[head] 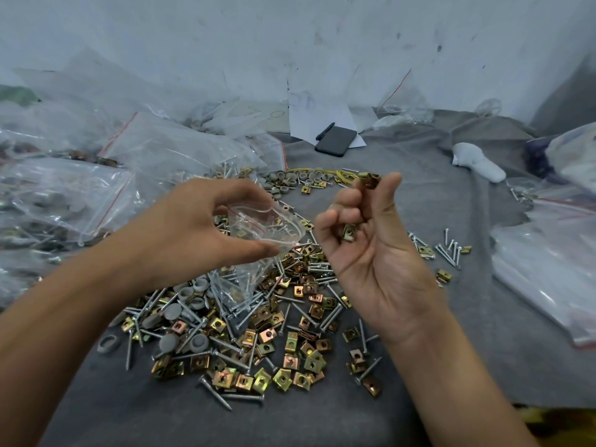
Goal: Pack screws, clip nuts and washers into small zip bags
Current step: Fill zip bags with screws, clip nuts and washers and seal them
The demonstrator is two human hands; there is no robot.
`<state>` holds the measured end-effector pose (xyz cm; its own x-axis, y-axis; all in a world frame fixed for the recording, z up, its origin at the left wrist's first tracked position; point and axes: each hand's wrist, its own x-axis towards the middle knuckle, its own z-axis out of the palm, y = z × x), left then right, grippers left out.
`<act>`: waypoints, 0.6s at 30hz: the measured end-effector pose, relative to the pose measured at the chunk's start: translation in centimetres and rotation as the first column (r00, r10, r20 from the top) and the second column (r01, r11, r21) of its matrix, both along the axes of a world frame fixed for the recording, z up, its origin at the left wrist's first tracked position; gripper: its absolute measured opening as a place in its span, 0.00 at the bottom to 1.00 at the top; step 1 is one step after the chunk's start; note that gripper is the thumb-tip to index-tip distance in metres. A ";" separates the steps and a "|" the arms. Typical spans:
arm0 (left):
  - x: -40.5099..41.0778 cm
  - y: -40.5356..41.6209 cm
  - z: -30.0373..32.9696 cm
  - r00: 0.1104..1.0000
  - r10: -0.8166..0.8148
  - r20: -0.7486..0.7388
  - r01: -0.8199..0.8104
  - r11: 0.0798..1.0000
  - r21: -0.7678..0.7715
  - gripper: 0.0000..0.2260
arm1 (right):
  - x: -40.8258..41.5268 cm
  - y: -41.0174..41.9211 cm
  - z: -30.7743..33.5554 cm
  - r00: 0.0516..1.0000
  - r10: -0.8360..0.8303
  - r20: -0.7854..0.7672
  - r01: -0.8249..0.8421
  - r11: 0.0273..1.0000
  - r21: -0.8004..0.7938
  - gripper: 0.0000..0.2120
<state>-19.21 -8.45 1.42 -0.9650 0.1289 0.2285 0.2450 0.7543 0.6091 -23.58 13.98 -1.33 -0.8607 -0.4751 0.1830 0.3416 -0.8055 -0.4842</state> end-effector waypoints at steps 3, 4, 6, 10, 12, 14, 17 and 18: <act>0.0 0.0 0.1 1.000 0.008 0.006 -0.008 1.000 -0.006 0.25 | 0.0 0.0 -0.2 0.998 0.051 -0.044 -0.051 0.999 -0.009 0.15; 0.0 0.1 0.1 1.000 0.008 0.008 -0.008 1.000 -0.009 0.25 | 0.0 0.0 -0.3 0.996 0.065 -0.057 -0.066 0.998 -0.012 0.15; 0.1 0.1 0.2 1.000 0.004 0.015 -0.004 1.000 -0.008 0.25 | -0.1 0.0 -0.4 0.992 0.092 -0.082 -0.094 0.995 -0.019 0.16; 0.1 0.2 0.3 1.000 0.003 0.024 -0.003 1.000 -0.003 0.24 | -0.1 0.2 -0.1 0.974 0.106 -0.201 -0.096 0.994 0.061 0.16; 0.2 0.2 0.3 0.999 0.006 0.036 -0.005 1.000 -0.008 0.25 | 0.2 0.2 0.2 0.959 0.102 -0.265 -0.076 0.992 0.105 0.17; 0.2 0.2 0.4 0.999 0.012 0.044 -0.012 1.000 -0.010 0.25 | 0.4 0.0 0.4 0.947 0.108 -0.303 -0.069 0.988 0.138 0.18; 0.1 0.2 0.4 0.999 0.011 0.050 -0.011 1.000 -0.010 0.25 | 0.8 -0.1 0.6 0.936 0.125 -0.329 -0.068 0.981 0.180 0.19; 0.1 0.2 0.4 0.999 0.010 0.051 -0.010 1.000 -0.006 0.26 | 0.9 -0.2 0.7 0.933 0.125 -0.338 -0.059 0.978 0.199 0.19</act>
<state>-19.10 -8.28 1.79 -0.9766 0.1203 0.1783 0.2061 0.7603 0.6160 -22.65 13.74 -0.66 -0.7100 -0.6028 0.3641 0.1943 -0.6646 -0.7215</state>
